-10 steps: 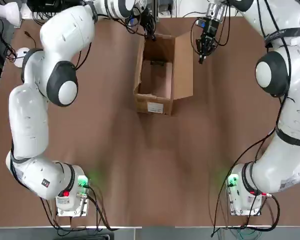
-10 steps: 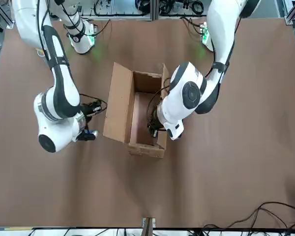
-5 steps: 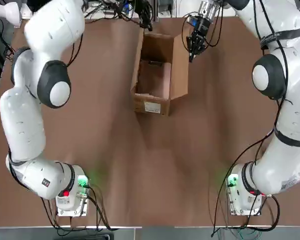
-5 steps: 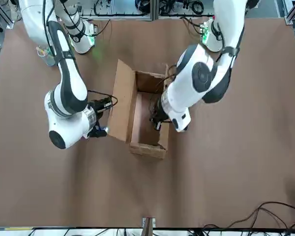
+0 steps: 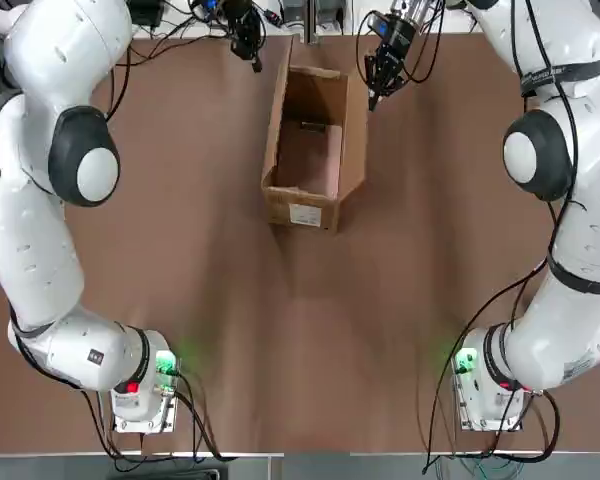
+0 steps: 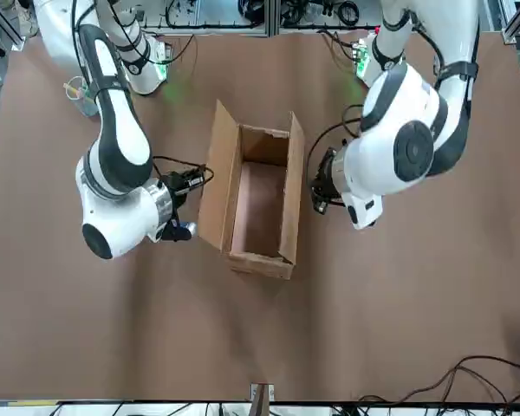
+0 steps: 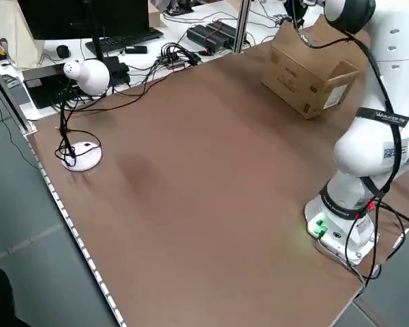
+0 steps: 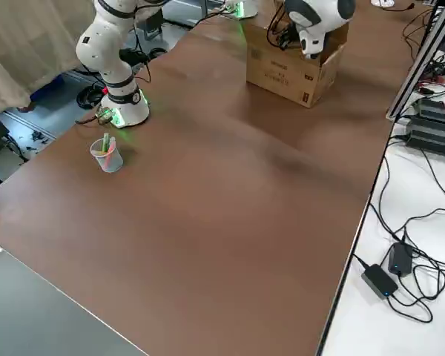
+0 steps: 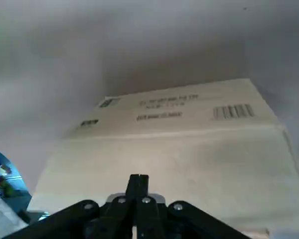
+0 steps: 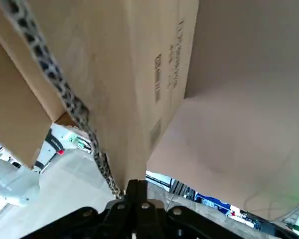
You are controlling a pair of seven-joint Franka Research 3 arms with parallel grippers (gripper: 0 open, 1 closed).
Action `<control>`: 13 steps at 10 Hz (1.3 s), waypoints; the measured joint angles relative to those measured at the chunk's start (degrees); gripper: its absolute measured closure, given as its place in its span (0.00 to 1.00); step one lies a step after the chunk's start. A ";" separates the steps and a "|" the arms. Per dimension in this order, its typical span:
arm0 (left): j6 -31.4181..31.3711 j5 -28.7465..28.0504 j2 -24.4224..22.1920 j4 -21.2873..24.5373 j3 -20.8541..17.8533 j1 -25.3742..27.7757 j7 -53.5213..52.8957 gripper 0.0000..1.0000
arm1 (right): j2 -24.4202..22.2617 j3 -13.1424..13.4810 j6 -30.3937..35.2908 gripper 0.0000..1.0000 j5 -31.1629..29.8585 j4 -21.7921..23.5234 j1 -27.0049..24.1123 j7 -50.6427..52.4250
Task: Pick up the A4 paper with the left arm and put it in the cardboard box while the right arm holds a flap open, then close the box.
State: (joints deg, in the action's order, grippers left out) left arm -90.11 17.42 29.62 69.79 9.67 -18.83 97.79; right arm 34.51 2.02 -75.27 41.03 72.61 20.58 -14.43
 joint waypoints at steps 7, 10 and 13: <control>-15.14 0.10 5.80 0.97 1.19 -6.55 2.97 0.99 | 1.19 -0.06 -8.10 0.99 0.15 -0.93 8.91 -6.81; -18.00 0.00 9.42 1.21 1.07 -7.24 3.22 0.99 | 3.37 -0.02 -13.30 0.99 -2.40 -0.66 10.15 -6.90; -18.74 -0.53 10.54 1.17 1.19 -7.26 3.22 0.99 | 5.00 0.00 -16.29 0.99 -4.30 0.10 10.27 -6.97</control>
State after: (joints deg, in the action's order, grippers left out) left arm -108.84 16.90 40.16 70.96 10.86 -26.09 101.01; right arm 39.51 2.01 -91.56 36.73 72.71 30.84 -21.40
